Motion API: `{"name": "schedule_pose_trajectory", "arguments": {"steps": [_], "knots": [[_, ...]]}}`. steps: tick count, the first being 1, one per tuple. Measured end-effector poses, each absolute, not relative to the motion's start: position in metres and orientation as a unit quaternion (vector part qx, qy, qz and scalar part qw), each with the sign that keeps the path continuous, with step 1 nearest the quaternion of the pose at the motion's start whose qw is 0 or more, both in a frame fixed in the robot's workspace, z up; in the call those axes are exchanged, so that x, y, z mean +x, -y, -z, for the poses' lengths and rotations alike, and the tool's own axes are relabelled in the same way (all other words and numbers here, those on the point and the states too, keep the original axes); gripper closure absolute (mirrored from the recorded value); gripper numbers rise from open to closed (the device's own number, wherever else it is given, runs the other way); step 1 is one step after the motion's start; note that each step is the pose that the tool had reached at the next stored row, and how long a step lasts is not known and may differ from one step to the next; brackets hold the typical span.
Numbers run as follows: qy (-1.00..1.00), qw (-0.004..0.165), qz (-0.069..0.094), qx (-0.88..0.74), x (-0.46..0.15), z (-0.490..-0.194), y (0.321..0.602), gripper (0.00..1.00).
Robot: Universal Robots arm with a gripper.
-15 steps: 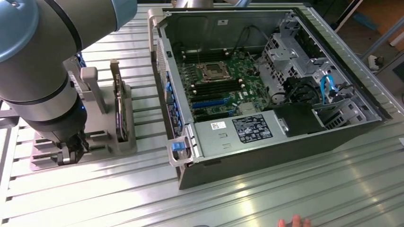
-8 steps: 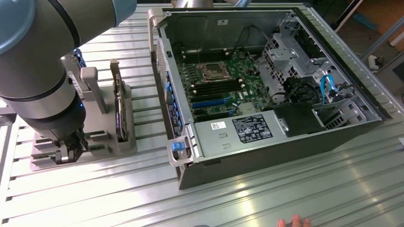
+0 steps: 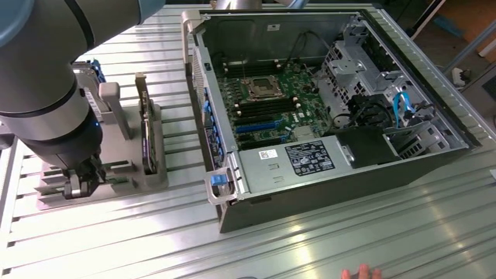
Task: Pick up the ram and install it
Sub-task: 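Pick up the ram and move it above insertion slot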
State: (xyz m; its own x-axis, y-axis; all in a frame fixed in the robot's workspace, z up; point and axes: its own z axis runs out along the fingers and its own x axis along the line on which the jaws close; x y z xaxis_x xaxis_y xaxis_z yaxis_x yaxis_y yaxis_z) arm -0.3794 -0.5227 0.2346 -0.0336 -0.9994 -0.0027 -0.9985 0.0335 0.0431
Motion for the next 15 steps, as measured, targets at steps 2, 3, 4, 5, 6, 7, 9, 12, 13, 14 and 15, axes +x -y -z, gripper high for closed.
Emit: {"name": "schedule_pose_trajectory", "arguments": {"steps": [2,3,4,5,6,7,9,12,13,14,15], "knots": [[0.719,0.014,0.016,0.695,-0.379,-0.237,0.523,0.88],[0.719,0.014,0.016,0.695,-0.379,-0.239,0.523,0.88],[0.719,0.014,0.016,0.695,-0.379,-0.24,0.523,0.88],[0.719,0.014,0.016,0.695,-0.379,-0.242,0.523,0.88],[0.719,0.014,0.016,0.695,-0.379,-0.243,0.523,0.88],[0.719,0.014,0.016,0.695,-0.379,-0.245,0.523,0.88],[0.719,0.014,0.016,0.695,-0.379,-0.249,0.523,0.88],[0.719,0.014,0.017,0.695,-0.379,-0.254,0.523,0.88],[0.719,0.014,0.017,0.695,-0.379,-0.255,0.523,0.88],[0.719,0.014,0.017,0.695,-0.379,-0.257,0.523,0.88],[0.719,0.014,0.017,0.695,-0.379,-0.259,0.523,0.88]]}}
